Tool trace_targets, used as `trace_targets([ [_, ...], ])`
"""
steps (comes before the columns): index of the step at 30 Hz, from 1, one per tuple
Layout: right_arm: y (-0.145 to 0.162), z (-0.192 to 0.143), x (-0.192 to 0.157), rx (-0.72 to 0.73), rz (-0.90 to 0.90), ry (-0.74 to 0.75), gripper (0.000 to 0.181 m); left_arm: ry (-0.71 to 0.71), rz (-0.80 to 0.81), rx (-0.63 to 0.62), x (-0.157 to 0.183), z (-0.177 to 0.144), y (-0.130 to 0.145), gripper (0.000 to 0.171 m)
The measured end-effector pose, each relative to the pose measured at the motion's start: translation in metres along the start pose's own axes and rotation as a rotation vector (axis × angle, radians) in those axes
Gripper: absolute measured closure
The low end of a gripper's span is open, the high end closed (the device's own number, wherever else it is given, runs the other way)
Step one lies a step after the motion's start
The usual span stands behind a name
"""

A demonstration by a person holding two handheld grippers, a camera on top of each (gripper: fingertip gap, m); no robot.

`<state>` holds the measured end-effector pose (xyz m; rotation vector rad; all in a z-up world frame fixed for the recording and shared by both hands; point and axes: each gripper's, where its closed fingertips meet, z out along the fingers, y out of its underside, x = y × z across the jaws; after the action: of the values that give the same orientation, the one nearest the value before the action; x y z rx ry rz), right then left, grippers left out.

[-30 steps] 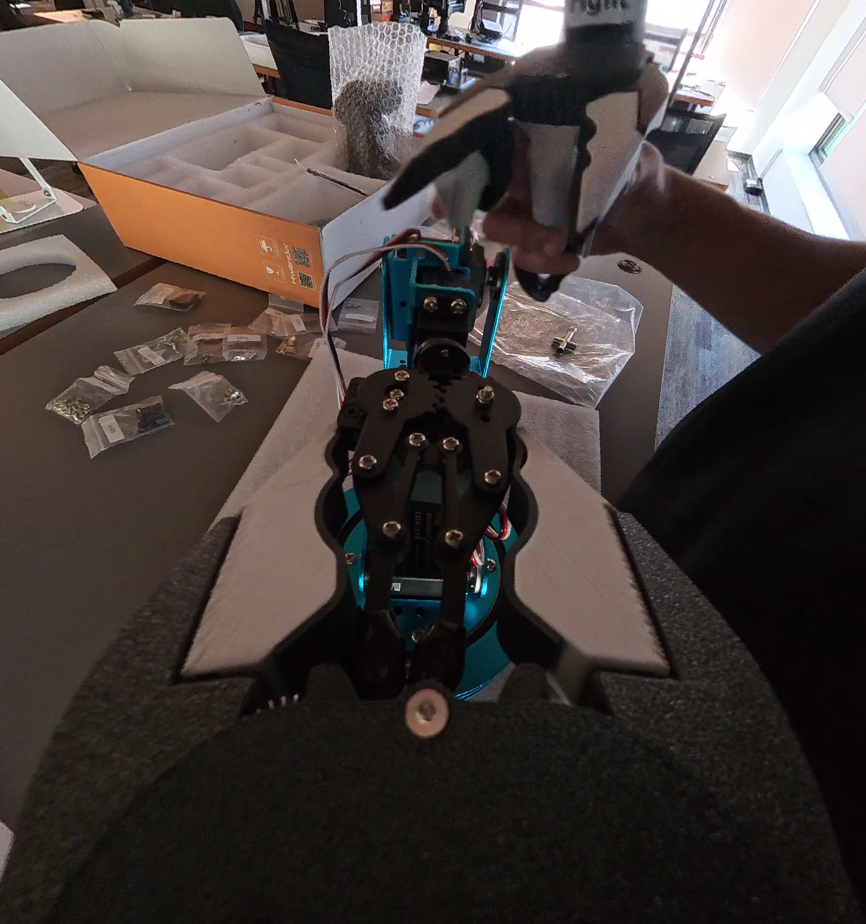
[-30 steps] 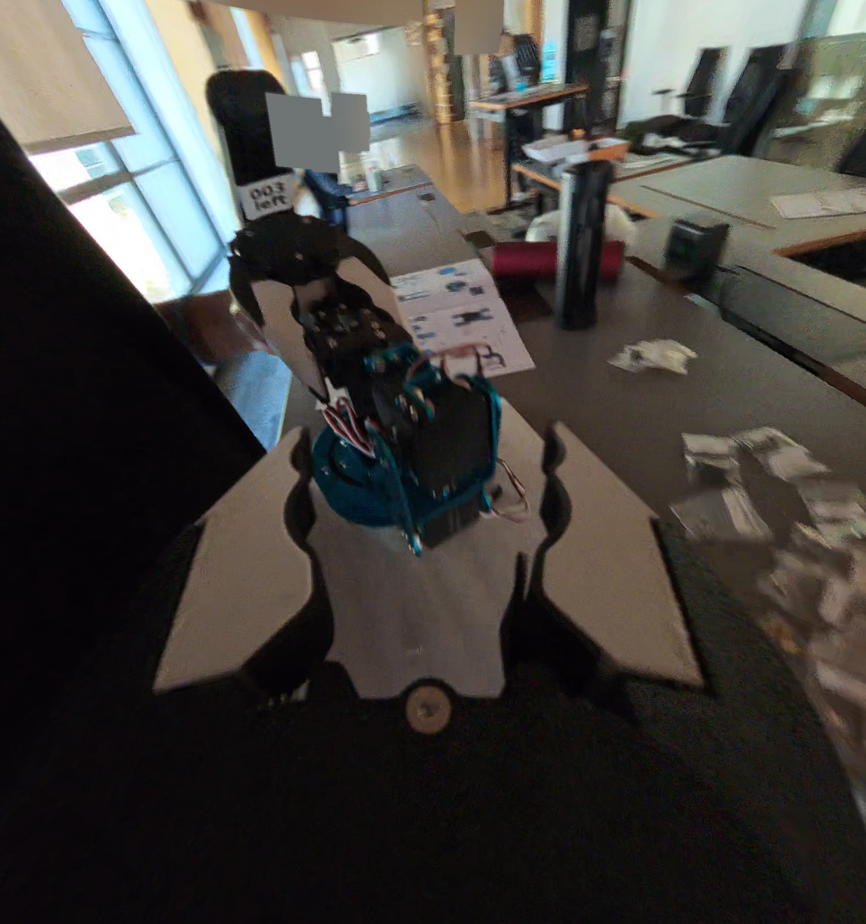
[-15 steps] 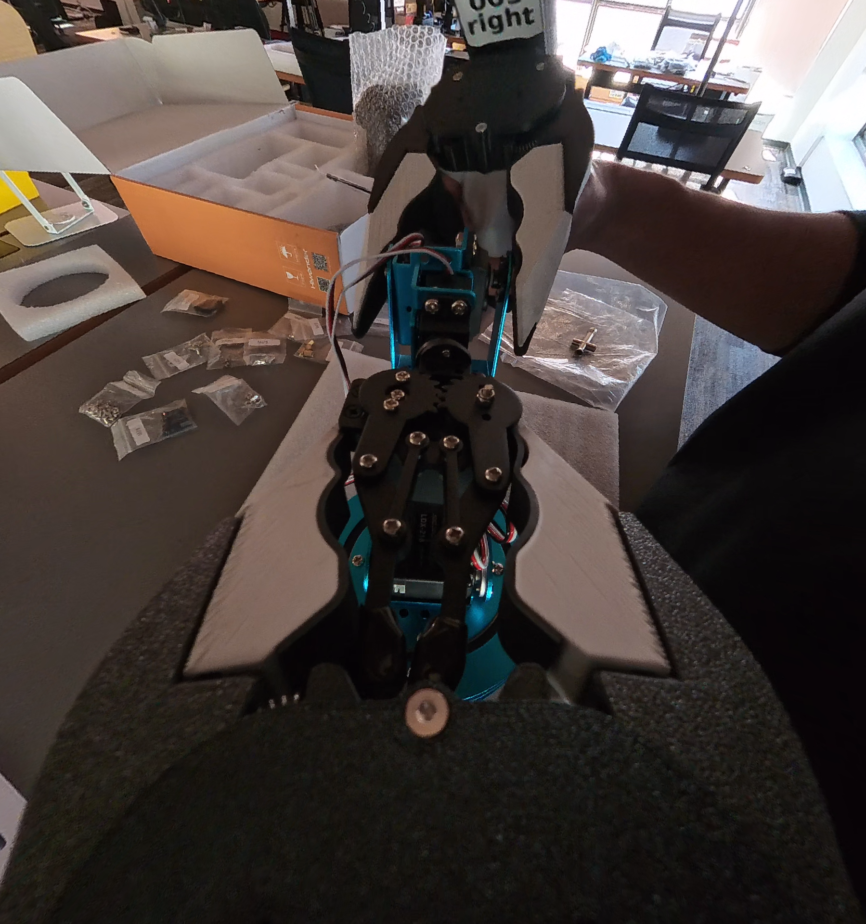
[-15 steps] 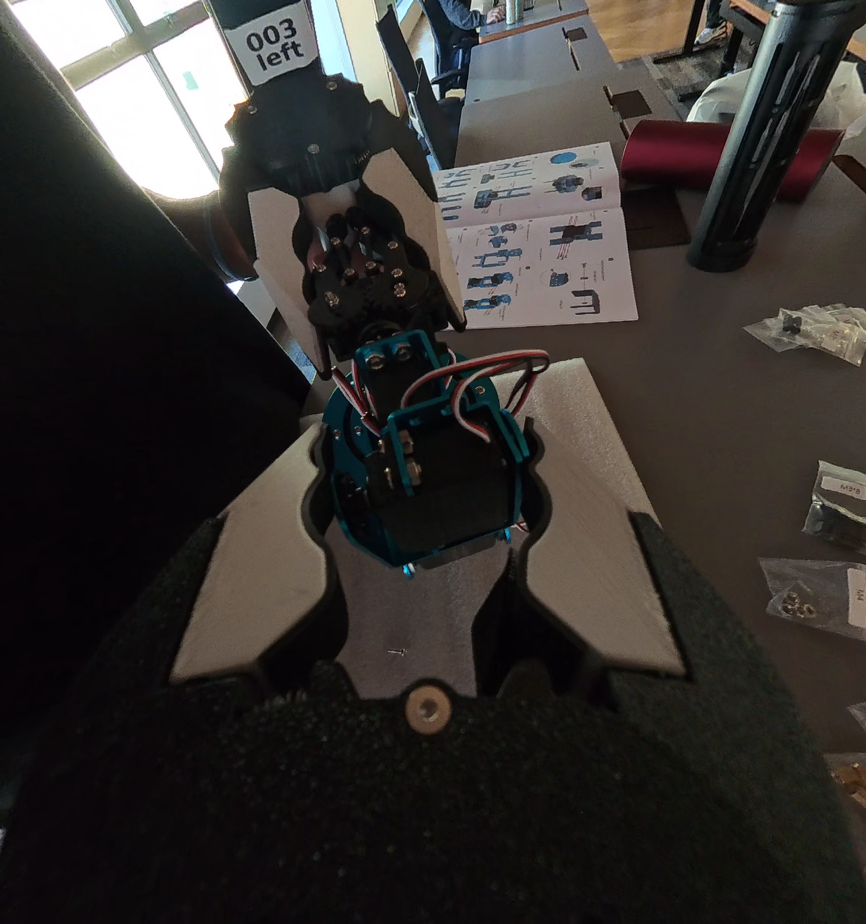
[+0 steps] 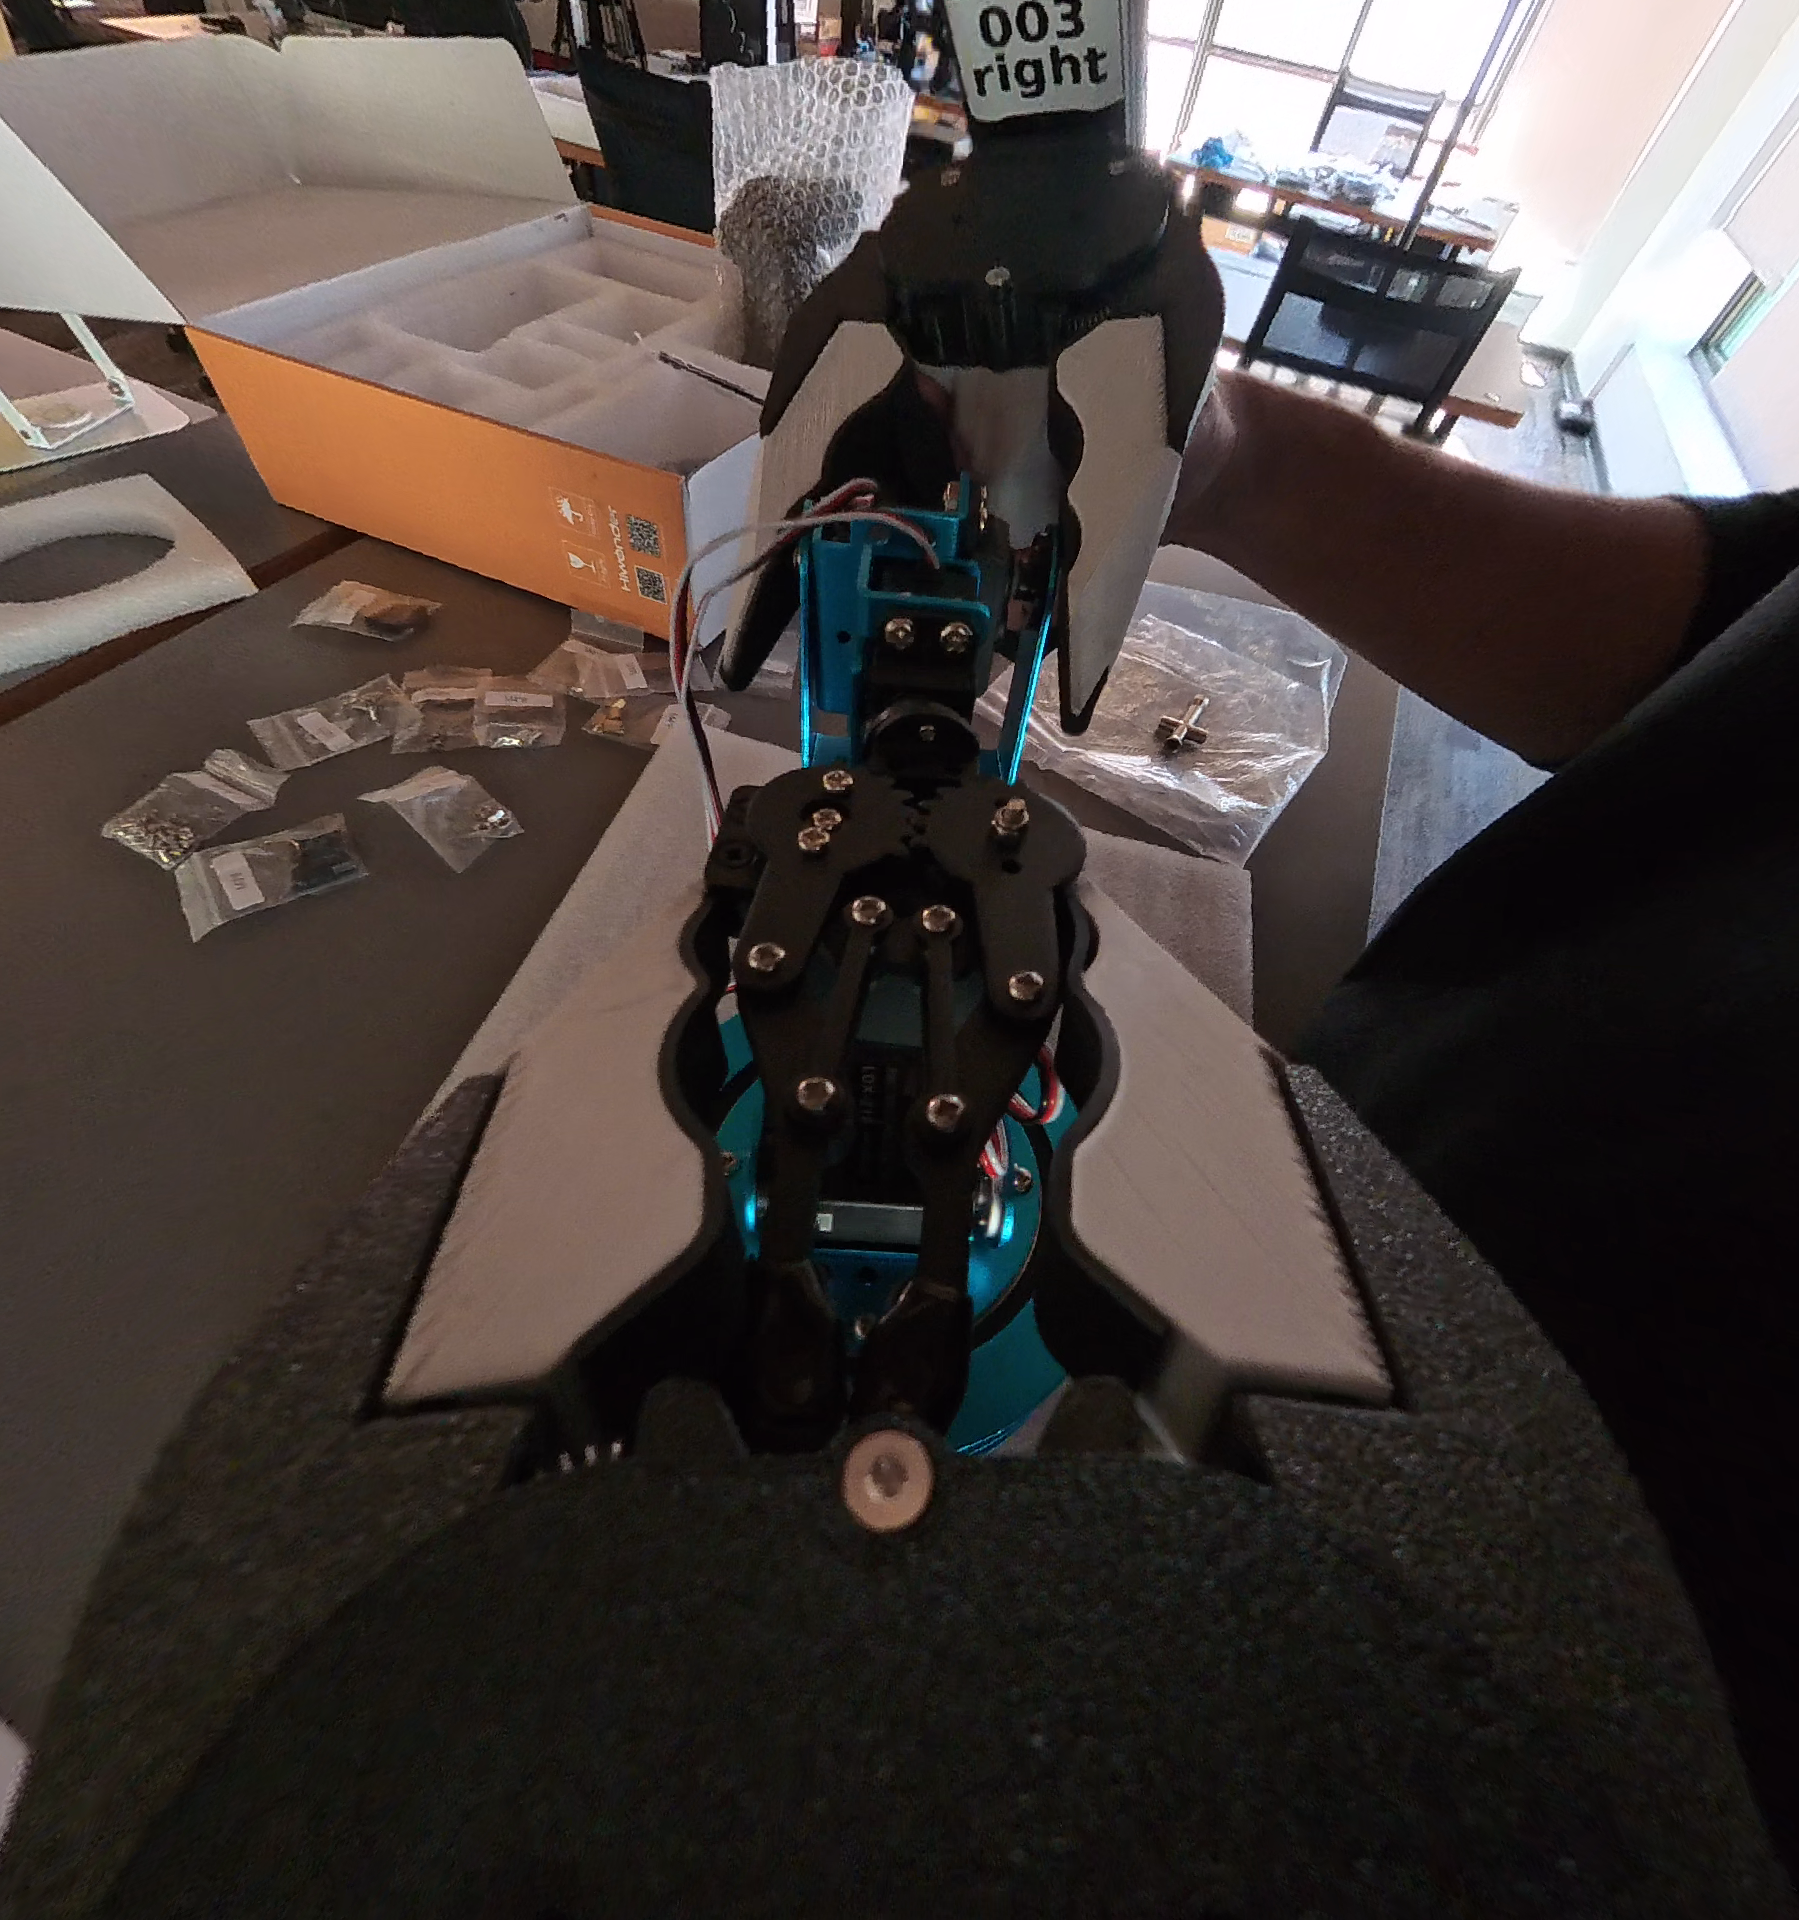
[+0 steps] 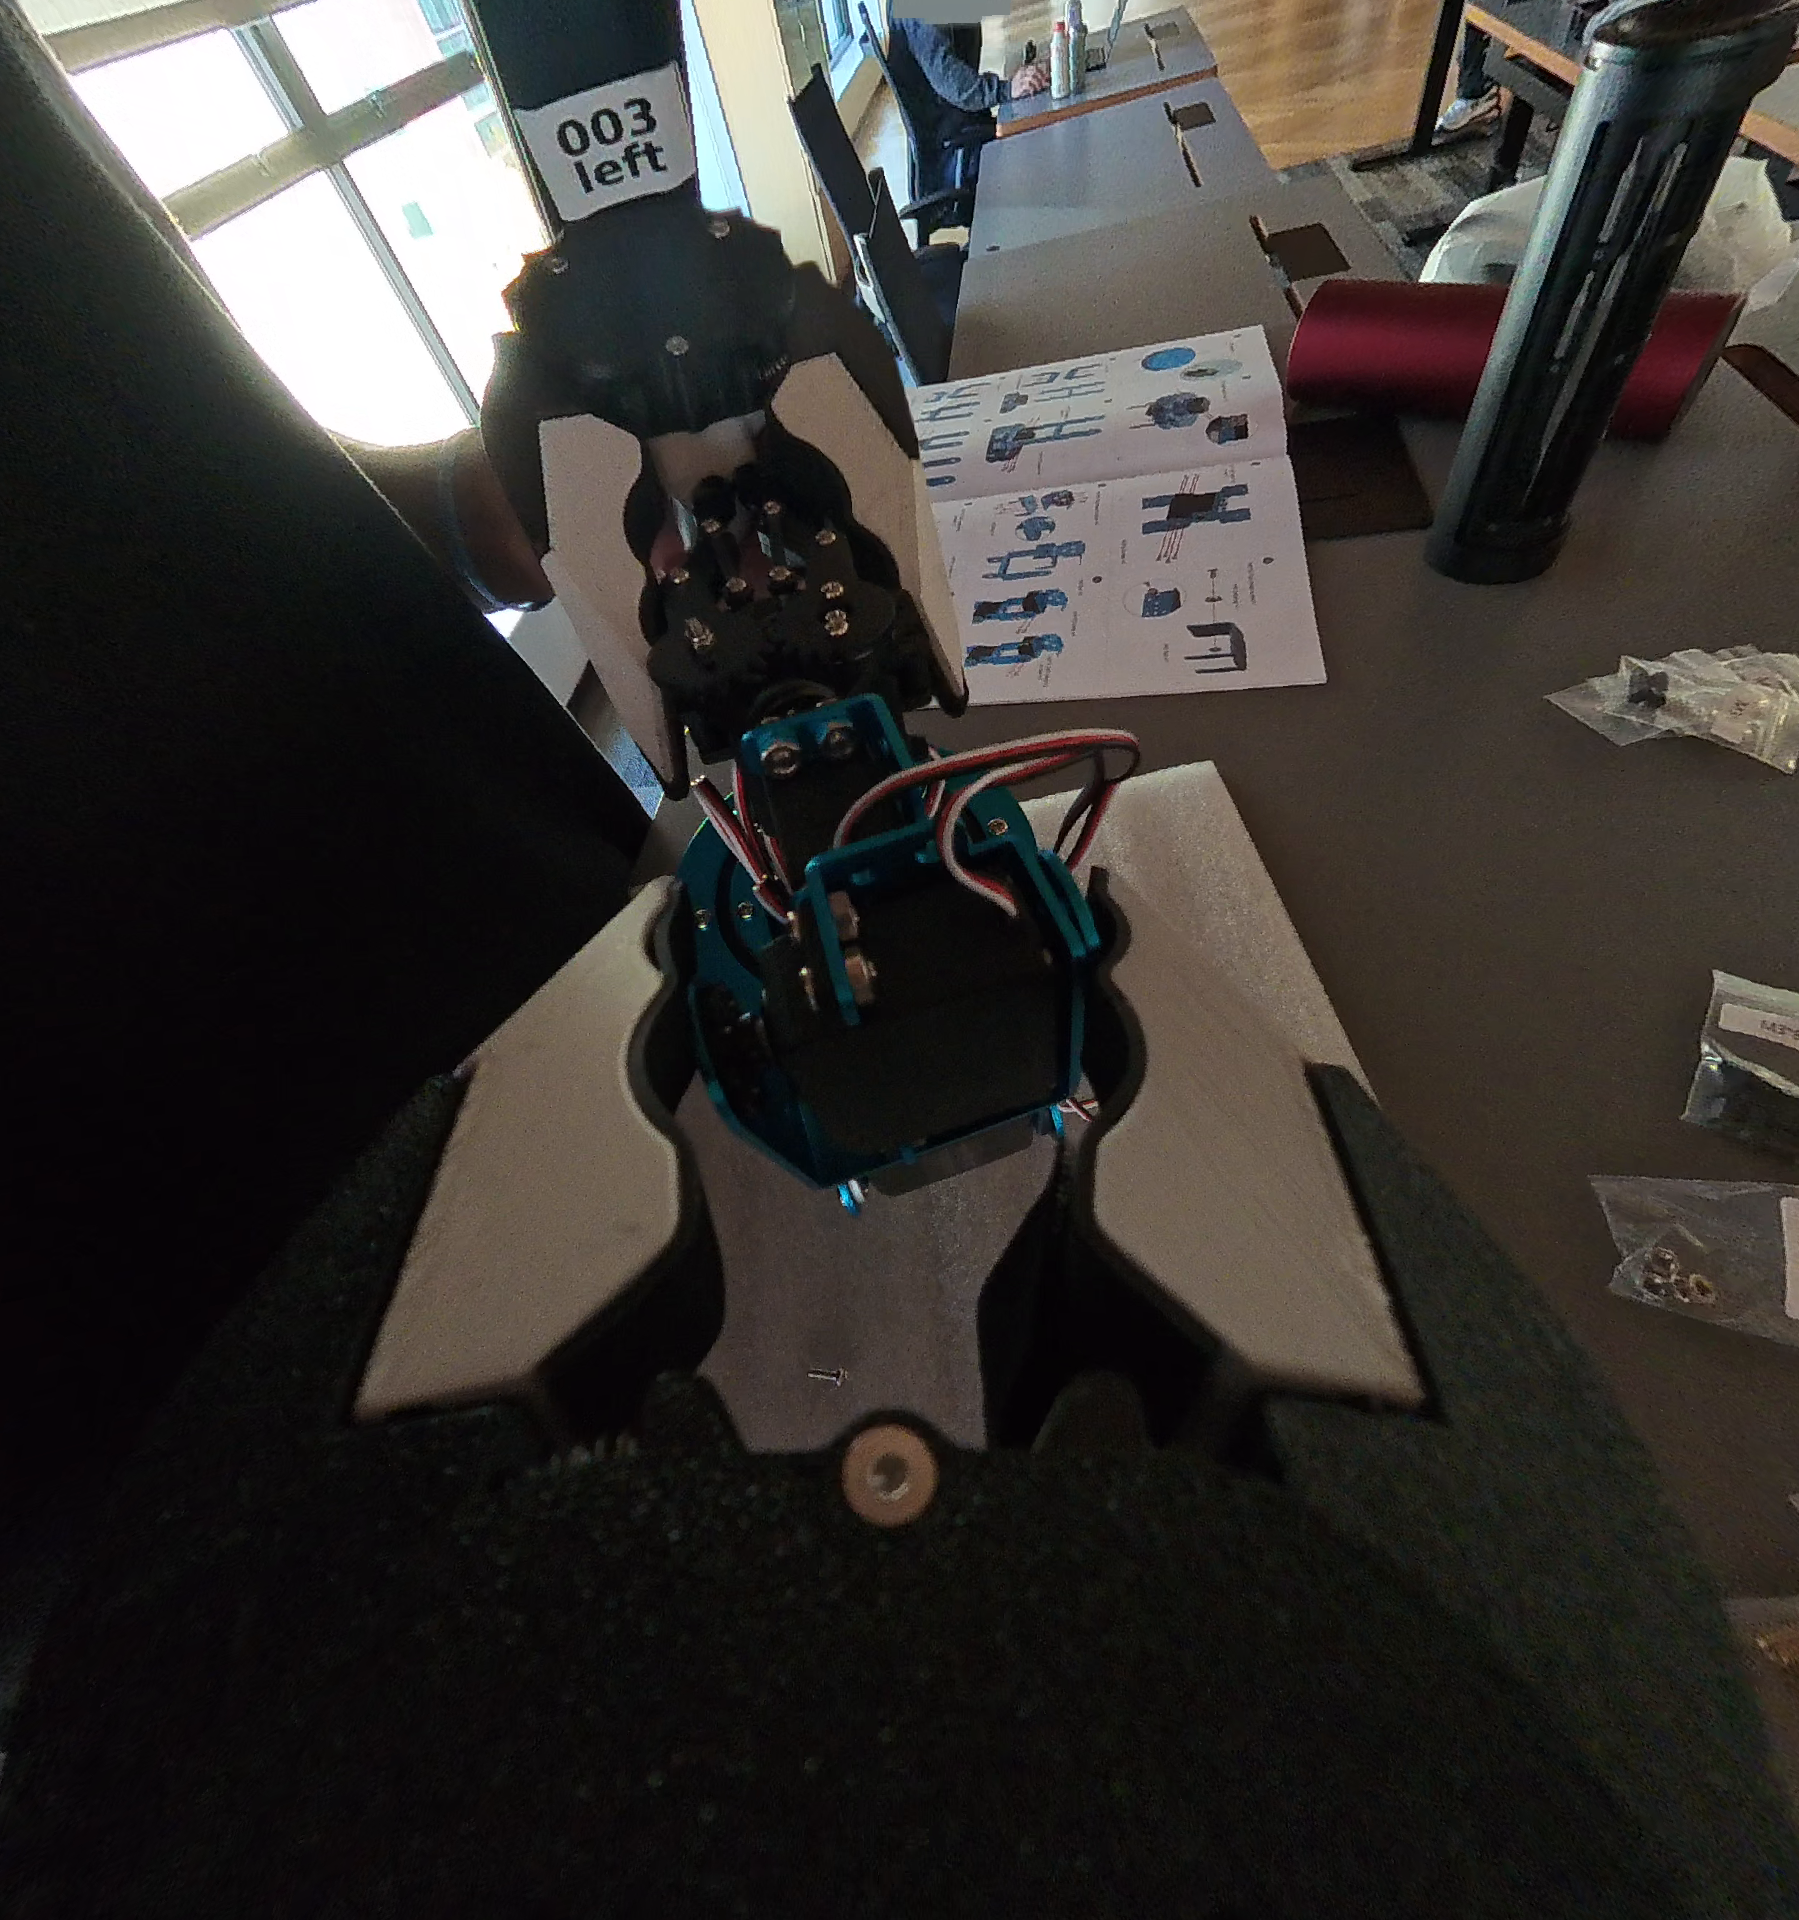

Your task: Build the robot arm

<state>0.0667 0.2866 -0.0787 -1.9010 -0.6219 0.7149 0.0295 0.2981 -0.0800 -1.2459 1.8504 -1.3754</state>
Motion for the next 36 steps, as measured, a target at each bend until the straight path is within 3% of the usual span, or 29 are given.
trace_targets([
  [14,0.001,0.0,-0.002,-0.025,0.046,-0.022,0.106,-0.004,-0.007,-0.01,0.001,0.0,0.0,0.109],
  [19,0.001,0.0,-0.001,-0.029,0.053,-0.02,0.106,-0.017,0.004,-0.076,-0.002,-0.003,-0.004,0.11],
  [28,0.002,-0.002,-0.002,-0.01,0.053,-0.01,0.106,-0.028,0.094,-0.288,-0.001,-0.007,-0.029,0.109],
  [36,-0.002,-0.003,0.0,0.062,0.069,0.006,0.107,-0.013,0.286,-0.646,-0.003,-0.007,-0.054,0.109],
])
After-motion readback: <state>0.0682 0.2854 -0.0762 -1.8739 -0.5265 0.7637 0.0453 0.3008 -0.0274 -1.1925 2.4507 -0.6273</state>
